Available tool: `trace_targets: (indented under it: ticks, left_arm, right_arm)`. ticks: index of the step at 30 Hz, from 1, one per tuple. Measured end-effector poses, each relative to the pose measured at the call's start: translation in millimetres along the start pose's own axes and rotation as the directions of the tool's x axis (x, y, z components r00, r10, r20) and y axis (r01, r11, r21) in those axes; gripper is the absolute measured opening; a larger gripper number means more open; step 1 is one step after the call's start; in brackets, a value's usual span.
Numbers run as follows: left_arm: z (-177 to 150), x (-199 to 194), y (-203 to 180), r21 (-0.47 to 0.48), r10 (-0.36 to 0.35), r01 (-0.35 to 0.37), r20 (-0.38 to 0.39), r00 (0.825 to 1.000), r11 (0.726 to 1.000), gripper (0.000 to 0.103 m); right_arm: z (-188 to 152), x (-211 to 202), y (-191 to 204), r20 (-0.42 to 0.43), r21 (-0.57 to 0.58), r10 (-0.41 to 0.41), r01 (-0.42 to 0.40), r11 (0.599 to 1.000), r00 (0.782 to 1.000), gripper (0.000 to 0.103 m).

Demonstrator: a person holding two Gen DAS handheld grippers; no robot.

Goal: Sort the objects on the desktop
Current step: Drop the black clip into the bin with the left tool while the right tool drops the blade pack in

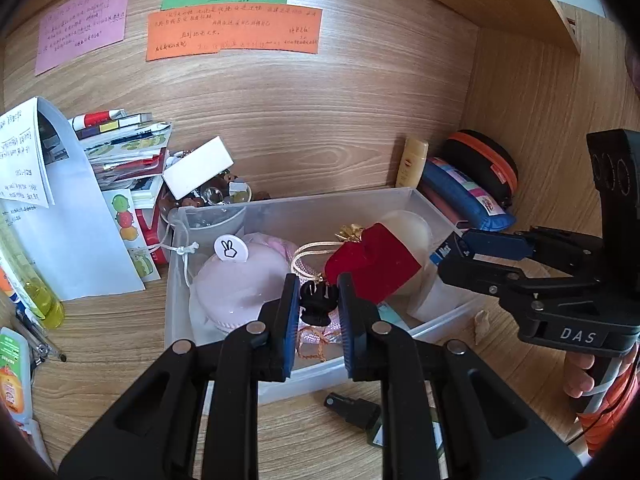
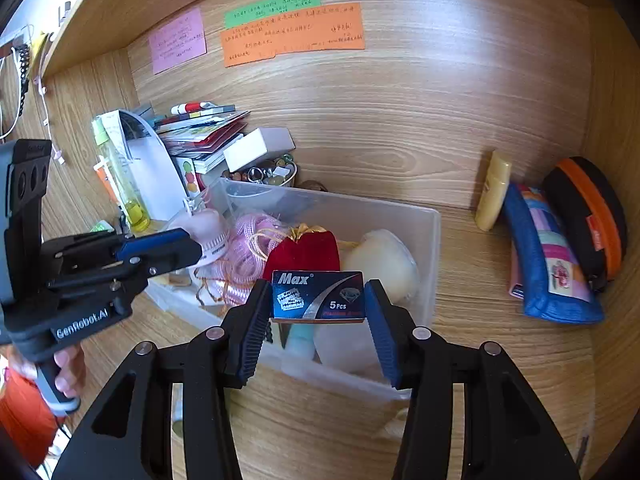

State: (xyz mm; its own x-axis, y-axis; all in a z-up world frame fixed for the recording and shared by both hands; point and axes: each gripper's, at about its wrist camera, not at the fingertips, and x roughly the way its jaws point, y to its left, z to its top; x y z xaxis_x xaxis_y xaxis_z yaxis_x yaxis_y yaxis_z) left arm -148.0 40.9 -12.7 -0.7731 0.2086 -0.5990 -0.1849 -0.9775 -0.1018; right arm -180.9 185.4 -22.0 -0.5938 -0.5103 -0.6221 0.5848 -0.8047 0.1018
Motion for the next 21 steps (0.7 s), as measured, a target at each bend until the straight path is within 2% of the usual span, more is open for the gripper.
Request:
trace_targets:
  ticks: [5,8,11,18,21]
  left_arm:
    - [-5,11,-1,0.017,0.009,-0.009,-0.023,1.000,1.000,0.018]
    - [-7,16,-3,0.025,0.014,-0.013,-0.040,0.999,1.000,0.018]
    - [-9,19,-6,0.034,0.026,-0.025,-0.043,0.999,0.999,0.018]
    - [-14,21,-9,0.040,0.049,-0.047,-0.044,0.998,0.998,0.018]
    - [-14,20,-11,0.046,0.041,-0.039,-0.039,0.998,0.998,0.018]
  right_arm:
    - [-3,18,3,-0.021,-0.021,0.036,-0.037,0.999,0.999,0.044]
    - [-8,22,9,-0.023,-0.059,0.017,-0.018,0.998,1.000,0.044]
    - [-11,21,12,-0.024,-0.076,0.030,-0.031,0.997,0.999,0.044]
    - [-15,20,19,-0.006,-0.114,0.005,-0.006,0.993,1.000,0.045]
    - [-16,21,19,0.008,-0.136,-0.033,0.034,0.990,0.999,0.045]
